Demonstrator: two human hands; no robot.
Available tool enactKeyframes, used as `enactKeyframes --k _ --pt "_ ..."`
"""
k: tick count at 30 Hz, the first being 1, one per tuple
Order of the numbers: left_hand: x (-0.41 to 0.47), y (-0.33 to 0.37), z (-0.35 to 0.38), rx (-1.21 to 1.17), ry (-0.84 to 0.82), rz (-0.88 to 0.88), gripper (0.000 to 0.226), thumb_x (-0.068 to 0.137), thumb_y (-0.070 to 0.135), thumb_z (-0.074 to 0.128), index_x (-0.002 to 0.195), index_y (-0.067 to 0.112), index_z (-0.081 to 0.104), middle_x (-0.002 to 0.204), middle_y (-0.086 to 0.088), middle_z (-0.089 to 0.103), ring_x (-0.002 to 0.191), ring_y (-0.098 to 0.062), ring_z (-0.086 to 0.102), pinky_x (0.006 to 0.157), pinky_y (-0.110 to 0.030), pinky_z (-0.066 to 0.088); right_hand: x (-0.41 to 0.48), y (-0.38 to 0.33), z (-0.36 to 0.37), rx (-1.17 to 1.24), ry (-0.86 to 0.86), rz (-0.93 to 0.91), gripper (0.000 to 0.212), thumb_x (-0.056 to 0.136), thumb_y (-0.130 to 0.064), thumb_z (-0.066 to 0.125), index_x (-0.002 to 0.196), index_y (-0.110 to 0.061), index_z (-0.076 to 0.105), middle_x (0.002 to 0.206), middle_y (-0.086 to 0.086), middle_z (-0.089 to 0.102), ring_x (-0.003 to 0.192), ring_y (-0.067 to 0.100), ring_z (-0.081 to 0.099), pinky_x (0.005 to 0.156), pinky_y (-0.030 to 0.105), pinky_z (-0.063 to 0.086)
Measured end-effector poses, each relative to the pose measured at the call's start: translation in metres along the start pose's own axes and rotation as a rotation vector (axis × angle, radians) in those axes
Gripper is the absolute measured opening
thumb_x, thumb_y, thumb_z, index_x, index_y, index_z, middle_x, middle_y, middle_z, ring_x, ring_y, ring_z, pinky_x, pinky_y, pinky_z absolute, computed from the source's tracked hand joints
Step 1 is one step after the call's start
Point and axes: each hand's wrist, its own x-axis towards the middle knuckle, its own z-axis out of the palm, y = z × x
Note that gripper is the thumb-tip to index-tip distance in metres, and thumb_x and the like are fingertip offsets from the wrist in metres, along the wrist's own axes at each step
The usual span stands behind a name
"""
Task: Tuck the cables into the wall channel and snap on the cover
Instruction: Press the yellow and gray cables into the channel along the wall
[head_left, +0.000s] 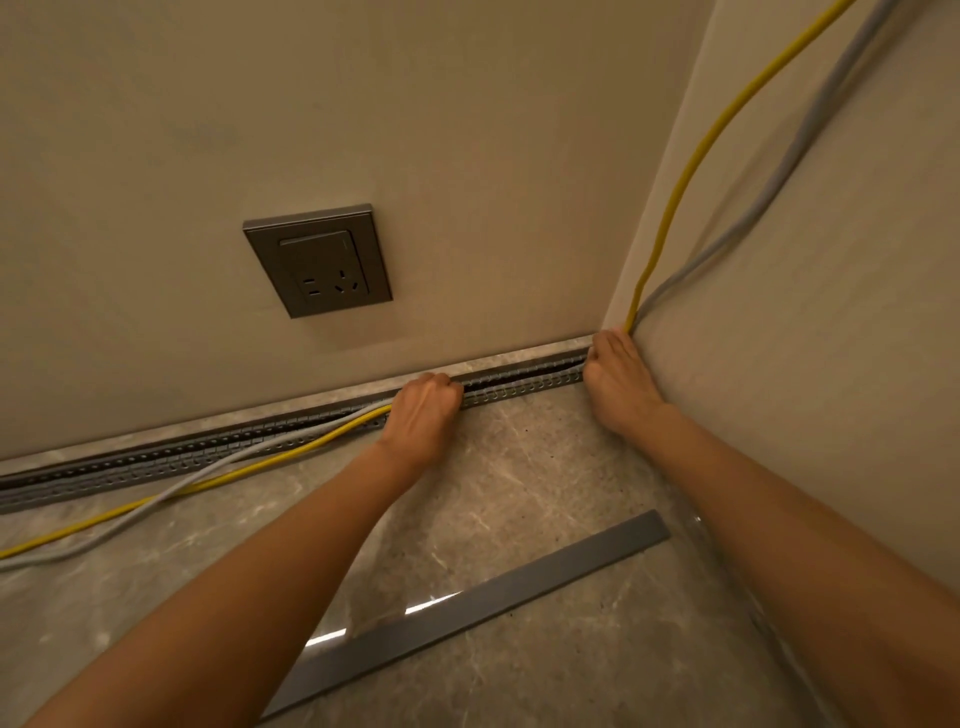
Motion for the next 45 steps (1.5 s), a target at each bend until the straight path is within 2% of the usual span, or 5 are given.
enactKeyframes --k 11,19,27,37,45 --pt "-0.027 -0.022 0.006 -0.31 0.162 0.16 0.056 0.072 -0.018 0.059 0.127 -0.007 0.049 0.122 -0.029 0.055 0.108 -0.041 0.059 0.087 -0.043 0.053 -0.004 -0.017 -0.013 0.228 0.085 0.072 0.033 0.088 0.004 0.042 0.119 0.004 0.052 0.127 0.022 0.051 0.121 0.035 0.045 0.109 0.037 0.03" --pt "-0.052 -0.066 -0.014 -0.202 0.077 -0.278 0.038 0.084 0.02 0.065 0.113 0.001 0.05 0.118 -0.02 0.053 0.106 -0.038 0.053 0.084 -0.045 0.046 0.002 -0.102 -0.028 0.387 0.079 -0.056 0.032 0.092 0.0 0.043 0.122 0.002 0.055 0.131 0.019 0.049 0.12 0.036 0.05 0.099 0.039 0.042" --pt "-0.086 -0.116 0.003 -0.132 -0.09 -0.395 0.03 0.089 0.024 0.057 0.109 0.002 0.055 0.117 -0.019 0.058 0.108 -0.036 0.056 0.086 -0.042 0.048 0.008 -0.182 -0.031 0.375 0.006 -0.175 0.03 0.094 -0.01 0.052 0.123 -0.008 0.062 0.125 0.016 0.056 0.117 0.034 0.054 0.096 0.04 0.046" --pt "-0.103 -0.163 -0.001 -0.273 -0.196 -0.198 0.03 0.093 0.031 0.052 0.106 0.004 0.053 0.115 -0.022 0.061 0.105 -0.036 0.057 0.083 -0.039 0.046 0.012 -0.199 -0.031 0.396 0.051 -0.008 0.025 0.093 -0.003 0.051 0.109 -0.001 0.07 0.115 0.021 0.065 0.108 0.037 0.059 0.091 0.038 0.05" --pt "-0.092 -0.171 -0.002 -0.315 0.024 -0.157 0.018 0.093 0.017 0.051 0.107 0.006 0.052 0.115 -0.018 0.058 0.102 -0.037 0.056 0.08 -0.043 0.046 0.011 -0.201 -0.03 0.511 0.073 0.06 0.023 0.091 -0.002 0.053 0.103 0.002 0.072 0.11 0.023 0.067 0.105 0.036 0.061 0.089 0.038 0.05"
